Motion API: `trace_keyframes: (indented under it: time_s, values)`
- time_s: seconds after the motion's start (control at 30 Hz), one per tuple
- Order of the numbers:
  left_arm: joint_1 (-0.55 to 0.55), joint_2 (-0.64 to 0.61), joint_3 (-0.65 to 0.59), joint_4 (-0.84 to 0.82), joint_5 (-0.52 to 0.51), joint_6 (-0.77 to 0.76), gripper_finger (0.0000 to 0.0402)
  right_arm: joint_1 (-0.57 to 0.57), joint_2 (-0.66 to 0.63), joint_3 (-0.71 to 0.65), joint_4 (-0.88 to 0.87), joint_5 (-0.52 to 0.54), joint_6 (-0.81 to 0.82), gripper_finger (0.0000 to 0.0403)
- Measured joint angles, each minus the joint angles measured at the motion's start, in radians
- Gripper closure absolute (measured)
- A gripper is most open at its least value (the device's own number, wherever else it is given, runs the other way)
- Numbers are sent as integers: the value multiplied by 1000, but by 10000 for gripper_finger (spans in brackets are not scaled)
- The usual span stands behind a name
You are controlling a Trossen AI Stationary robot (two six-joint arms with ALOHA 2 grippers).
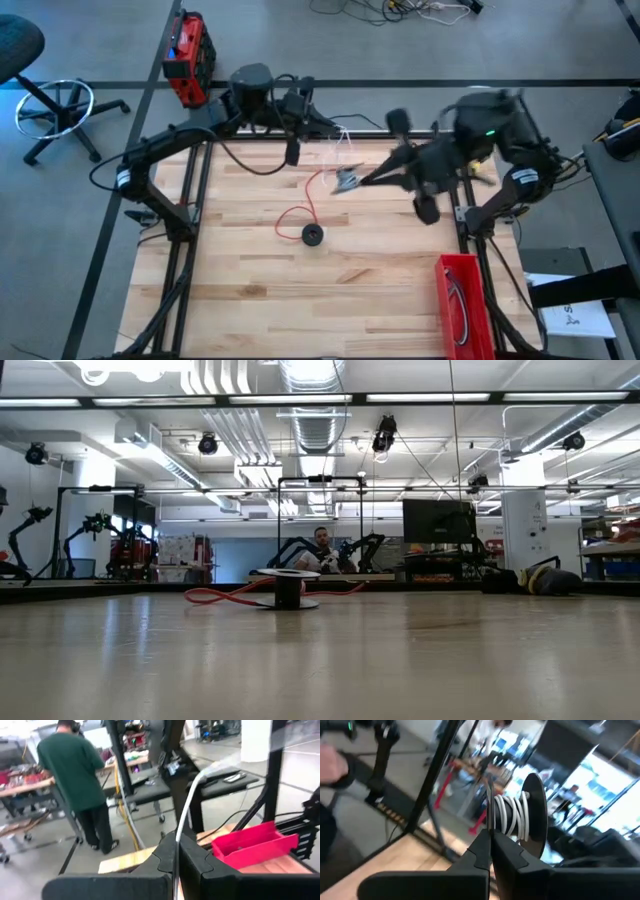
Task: Coil cords
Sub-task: Uncoil the white wire from the spool
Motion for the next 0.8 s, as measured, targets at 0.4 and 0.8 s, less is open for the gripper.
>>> trace_keyframes:
  time_s: [0.4, 0.8]
  values:
    - [111, 16, 159, 13, 0, 33, 401, -2, -164, -1, 109, 388, -39, 403]
    - [143, 30, 503, -11, 182, -104, 401, -55, -138, -4, -210, 610, 124, 403]
